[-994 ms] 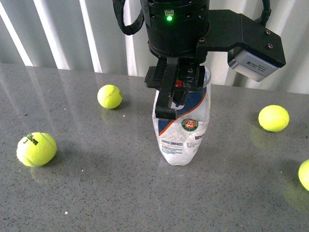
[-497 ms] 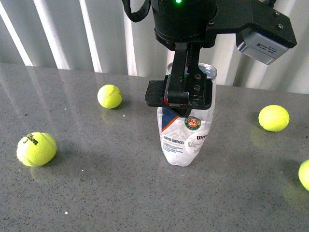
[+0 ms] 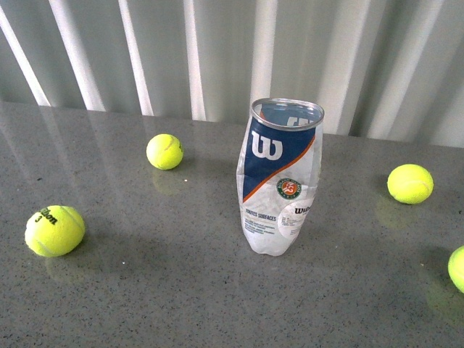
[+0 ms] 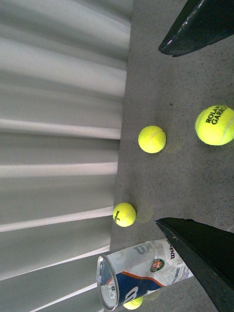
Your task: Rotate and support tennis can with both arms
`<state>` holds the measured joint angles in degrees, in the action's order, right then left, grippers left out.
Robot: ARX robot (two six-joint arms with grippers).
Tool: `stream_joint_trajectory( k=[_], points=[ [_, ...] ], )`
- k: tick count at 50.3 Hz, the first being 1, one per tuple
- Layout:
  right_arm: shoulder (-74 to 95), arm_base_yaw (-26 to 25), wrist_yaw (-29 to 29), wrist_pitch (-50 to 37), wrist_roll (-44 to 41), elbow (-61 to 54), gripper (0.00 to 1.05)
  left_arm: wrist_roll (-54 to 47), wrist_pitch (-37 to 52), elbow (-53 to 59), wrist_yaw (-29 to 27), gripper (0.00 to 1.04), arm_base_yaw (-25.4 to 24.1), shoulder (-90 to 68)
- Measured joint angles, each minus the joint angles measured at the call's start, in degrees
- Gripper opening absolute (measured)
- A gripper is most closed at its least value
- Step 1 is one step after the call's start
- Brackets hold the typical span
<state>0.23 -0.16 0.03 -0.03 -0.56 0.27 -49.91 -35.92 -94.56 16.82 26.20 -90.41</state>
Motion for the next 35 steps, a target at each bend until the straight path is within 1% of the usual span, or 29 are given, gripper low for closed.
stream_joint_trajectory(
  k=[2,5,6,11,12,13,14,15,16,17,18,19,21,25,26,30,31,34,35],
  points=[
    [0.0,0.0,0.0,0.0,0.0,0.0,0.98,5.1,5.2,5.6,1.7,0.98,-4.2,5.8],
    [0.0,0.0,0.0,0.0,0.0,0.0,0.98,11.2,10.5,12.9,3.8,0.98,-9.8,11.8],
    [0.0,0.0,0.0,0.0,0.0,0.0,0.98,13.1,12.4,16.1,4.5,0.98,-12.4,14.1],
    [0.0,0.0,0.0,0.0,0.0,0.0,0.98,20.0,16.4,26.6,8.0,0.98,-20.7,20.6],
    [0.0,0.0,0.0,0.0,0.0,0.0,0.98,20.4,17.1,27.7,7.4,0.98,-21.3,21.2],
    [0.0,0.0,0.0,0.0,0.0,0.0,0.98,22.9,20.5,30.6,4.6,0.95,-22.0,22.8],
    [0.0,0.0,0.0,0.0,0.0,0.0,0.98,25.4,25.3,33.9,0.3,0.92,-23.1,24.4],
    [0.0,0.0,0.0,0.0,0.0,0.0,0.98,26.8,27.7,35.6,-0.6,0.9,-23.6,25.2],
    [0.0,0.0,0.0,0.0,0.0,0.0,0.98,30.5,32.6,39.1,-5.1,0.86,-24.3,26.9],
    [0.0,0.0,0.0,0.0,0.0,0.0,0.98,32.5,37.1,42.4,-8.5,0.83,-24.9,28.5],
    [0.0,0.0,0.0,0.0,0.0,0.0,0.98,35.3,41.6,45.8,-11.0,0.79,-25.3,30.3],
    [0.0,0.0,0.0,0.0,0.0,0.0,0.98,37.2,43.5,47.4,-12.9,0.77,-25.5,31.1],
    [0.0,0.0,-0.1,0.0,0.0,0.0,0.98,41.3,49.9,53.2,-16.0,0.7,-26.1,34.0],
    [0.0,0.0,0.0,0.0,0.0,0.0,0.98,45.8,57.2,62.1,-17.1,0.56,-26.4,38.3],
    [0.0,0.0,0.0,0.0,0.0,0.0,0.98,46.0,57.7,63.0,-17.1,0.54,-26.4,38.7],
    [0.0,0.0,0.1,0.0,0.0,0.0,0.98,47.9,60.0,68.4,-16.9,0.4,-26.3,41.1],
    [0.0,0.0,0.1,0.0,0.0,0.0,0.98,48.1,60.1,68.9,-16.8,0.38,-26.2,41.2],
    [0.0,0.0,0.0,0.0,0.0,0.0,0.98,48.9,61.4,73.6,-16.8,0.22,-26.2,42.9],
    [0.0,0.0,0.0,0.0,0.0,0.0,0.98,49.0,61.6,74.4,-16.8,0.18,-26.2,43.5]
  ],
)
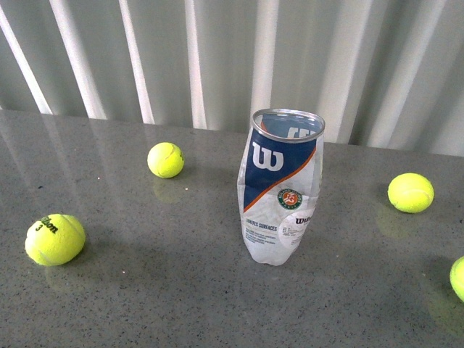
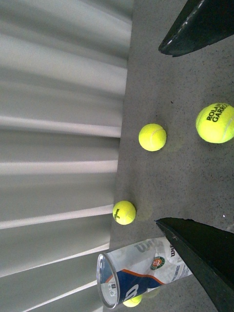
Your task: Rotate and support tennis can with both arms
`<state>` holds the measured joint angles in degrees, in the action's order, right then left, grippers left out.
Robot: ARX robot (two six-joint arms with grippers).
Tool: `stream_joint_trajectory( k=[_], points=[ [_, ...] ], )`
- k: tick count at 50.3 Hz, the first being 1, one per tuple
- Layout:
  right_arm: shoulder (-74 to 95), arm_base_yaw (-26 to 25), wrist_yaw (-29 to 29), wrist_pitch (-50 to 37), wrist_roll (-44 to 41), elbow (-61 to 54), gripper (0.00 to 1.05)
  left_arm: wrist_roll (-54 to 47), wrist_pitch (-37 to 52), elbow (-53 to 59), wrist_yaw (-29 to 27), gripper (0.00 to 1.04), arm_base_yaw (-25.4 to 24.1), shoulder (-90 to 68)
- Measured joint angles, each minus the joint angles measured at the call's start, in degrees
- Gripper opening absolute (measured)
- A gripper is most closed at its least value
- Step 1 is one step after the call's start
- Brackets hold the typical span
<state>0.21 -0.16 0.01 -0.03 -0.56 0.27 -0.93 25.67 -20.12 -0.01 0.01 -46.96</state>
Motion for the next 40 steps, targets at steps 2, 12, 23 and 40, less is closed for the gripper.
stream_joint_trajectory(
  k=[2,12,23,40],
  points=[
    [0.0,0.0,0.0,0.0,0.0,0.0,0.98,0.2,0.7,2.2,0.0,0.08,0.0,1.9],
    [0.0,0.0,0.0,0.0,0.0,0.0,0.98,0.8,1.5,7.8,0.0,0.04,0.0,6.9],
    [0.0,0.0,0.0,0.0,0.0,0.0,0.98,0.9,0.7,12.6,0.0,0.04,0.0,12.9],
    [0.0,0.0,0.0,0.0,0.0,0.0,0.98,0.9,-3.8,16.6,0.0,0.04,0.0,21.5]
  ],
)
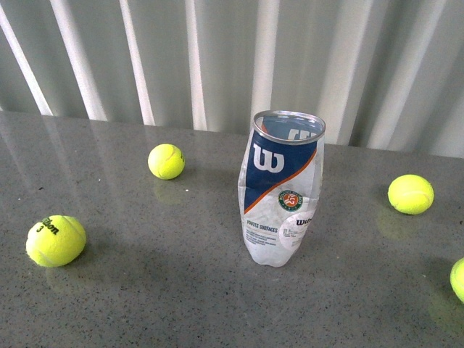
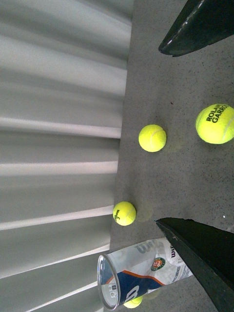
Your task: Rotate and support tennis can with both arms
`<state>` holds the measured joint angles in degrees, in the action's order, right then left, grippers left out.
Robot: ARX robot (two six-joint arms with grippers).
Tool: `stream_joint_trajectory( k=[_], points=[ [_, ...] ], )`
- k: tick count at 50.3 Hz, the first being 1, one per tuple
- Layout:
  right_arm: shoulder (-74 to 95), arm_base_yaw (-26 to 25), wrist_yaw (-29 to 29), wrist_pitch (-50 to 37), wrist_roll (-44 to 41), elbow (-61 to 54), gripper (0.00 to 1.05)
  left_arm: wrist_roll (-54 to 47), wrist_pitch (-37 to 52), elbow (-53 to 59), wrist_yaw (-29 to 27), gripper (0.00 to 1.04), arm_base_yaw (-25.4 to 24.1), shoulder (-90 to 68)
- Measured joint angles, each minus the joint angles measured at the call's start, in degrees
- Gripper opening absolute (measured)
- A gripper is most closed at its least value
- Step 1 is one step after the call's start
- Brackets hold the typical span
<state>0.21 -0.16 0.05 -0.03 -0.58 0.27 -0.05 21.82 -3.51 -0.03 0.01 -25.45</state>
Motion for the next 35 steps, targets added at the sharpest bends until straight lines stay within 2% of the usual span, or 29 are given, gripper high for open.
stream_joint_trajectory(
  k=[35],
  points=[
    [0.0,0.0,0.0,0.0,0.0,0.0,0.98,0.2,-9.6,2.1,0.0,0.04,0.0,13.5]
  ],
)
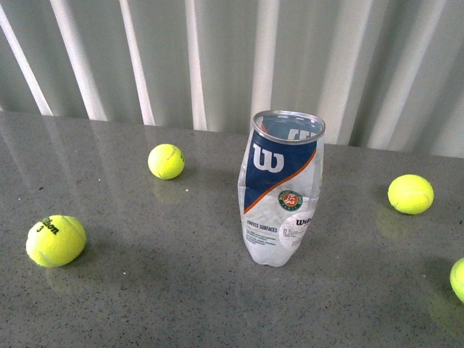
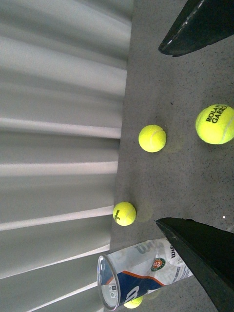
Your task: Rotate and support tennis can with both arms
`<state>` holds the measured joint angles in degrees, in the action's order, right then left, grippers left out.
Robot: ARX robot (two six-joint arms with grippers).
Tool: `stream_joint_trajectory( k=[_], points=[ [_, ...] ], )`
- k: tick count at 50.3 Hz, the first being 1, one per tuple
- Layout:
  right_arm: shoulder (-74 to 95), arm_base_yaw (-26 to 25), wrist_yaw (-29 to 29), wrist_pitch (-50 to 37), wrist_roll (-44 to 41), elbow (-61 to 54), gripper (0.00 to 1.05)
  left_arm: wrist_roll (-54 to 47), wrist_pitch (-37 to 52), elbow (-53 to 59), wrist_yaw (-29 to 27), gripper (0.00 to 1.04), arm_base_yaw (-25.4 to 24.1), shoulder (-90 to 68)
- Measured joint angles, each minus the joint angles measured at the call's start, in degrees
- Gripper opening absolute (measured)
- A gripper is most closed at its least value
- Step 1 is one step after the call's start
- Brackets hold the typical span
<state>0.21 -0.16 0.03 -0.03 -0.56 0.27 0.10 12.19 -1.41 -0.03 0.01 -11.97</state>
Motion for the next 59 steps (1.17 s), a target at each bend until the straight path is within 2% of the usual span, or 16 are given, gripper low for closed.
stream_joint_trajectory(
  k=[9,15,27,33,43,53,55,59],
  points=[
    [0.0,0.0,0.0,0.0,0.0,0.0,0.98,0.0,-2.0,0.0,0.0,0.04,0.0,2.0],
    [0.0,0.0,0.0,0.0,0.0,0.0,0.98,0.0,-11.6,0.0,0.0,0.04,0.0,10.0],
    [0.0,0.0,0.0,0.0,0.0,0.0,0.98,0.0,-12.1,0.0,0.0,0.05,0.0,11.7],
    [0.0,0.0,0.0,0.0,0.0,0.0,0.98,0.0,-12.1,0.0,0.0,0.31,0.0,11.7],
    [0.0,0.0,0.0,0.0,0.0,0.0,0.98,0.0,-12.1,0.0,0.0,0.61,0.0,11.7],
    [0.0,0.0,0.0,0.0,0.0,0.0,0.98,0.0,-12.1,0.0,0.0,0.97,0.0,11.7],
    [0.0,0.0,0.0,0.0,0.0,0.0,0.98,0.0,-12.1,0.0,0.0,1.0,0.0,11.7],
    [0.0,0.0,0.0,0.0,0.0,0.0,0.98,0.0,-12.1,0.0,0.0,0.97,0.0,11.7]
  ],
)
